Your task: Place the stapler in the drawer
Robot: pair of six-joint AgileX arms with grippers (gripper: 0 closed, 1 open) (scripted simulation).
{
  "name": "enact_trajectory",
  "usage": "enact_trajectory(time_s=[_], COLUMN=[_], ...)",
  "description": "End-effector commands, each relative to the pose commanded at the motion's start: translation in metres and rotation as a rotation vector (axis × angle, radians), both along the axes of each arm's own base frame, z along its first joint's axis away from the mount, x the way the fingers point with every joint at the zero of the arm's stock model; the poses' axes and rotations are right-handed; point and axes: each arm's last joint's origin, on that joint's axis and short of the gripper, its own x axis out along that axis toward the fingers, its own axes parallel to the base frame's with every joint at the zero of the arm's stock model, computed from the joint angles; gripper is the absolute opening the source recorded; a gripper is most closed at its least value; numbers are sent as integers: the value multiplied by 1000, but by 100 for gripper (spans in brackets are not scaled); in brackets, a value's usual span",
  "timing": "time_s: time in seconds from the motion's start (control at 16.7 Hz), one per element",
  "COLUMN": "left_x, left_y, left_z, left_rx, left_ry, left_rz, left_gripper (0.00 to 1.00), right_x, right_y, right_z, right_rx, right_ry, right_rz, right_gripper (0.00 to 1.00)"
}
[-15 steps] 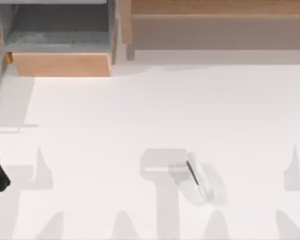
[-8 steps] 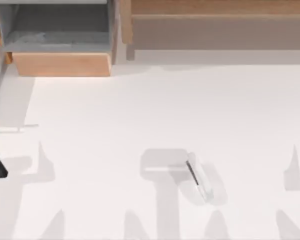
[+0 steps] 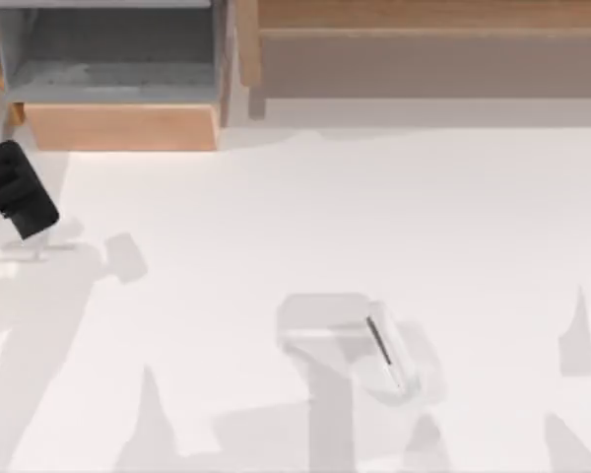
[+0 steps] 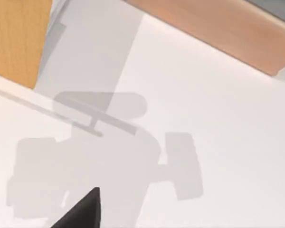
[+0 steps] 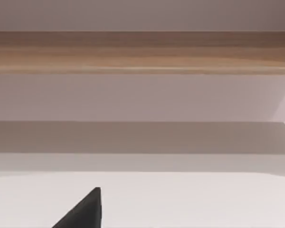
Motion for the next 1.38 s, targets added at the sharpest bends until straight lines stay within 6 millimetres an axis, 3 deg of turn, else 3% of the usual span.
enact_trajectory(time_s=[0.18,0.36,0.6,0.78,1.02,1.2,1.38], left_x=[55,102,132,132,112,95,88], left_y=[-32,-80,-159,-222,-293,-325,-335], left_z=[-4,-25,-53,-68,-82,-82,-80], left_rx=[-51,-44,2,37,73,79,77], left_ry=[291,540,748,828,881,888,886], left_rz=[46,84,98,73,12,-36,-54], left_gripper=[100,100,100,100,100,100,100], right_x=[0,0,0,0,0,0,0], right_y=[0,0,0,0,0,0,0], right_z=[0,0,0,0,0,0,0], right_rx=[0,0,0,0,0,0,0], right_ry=[0,0,0,0,0,0,0], right_rz=[0,0,0,0,0,0,0], right_gripper=[100,100,100,100,100,100,100])
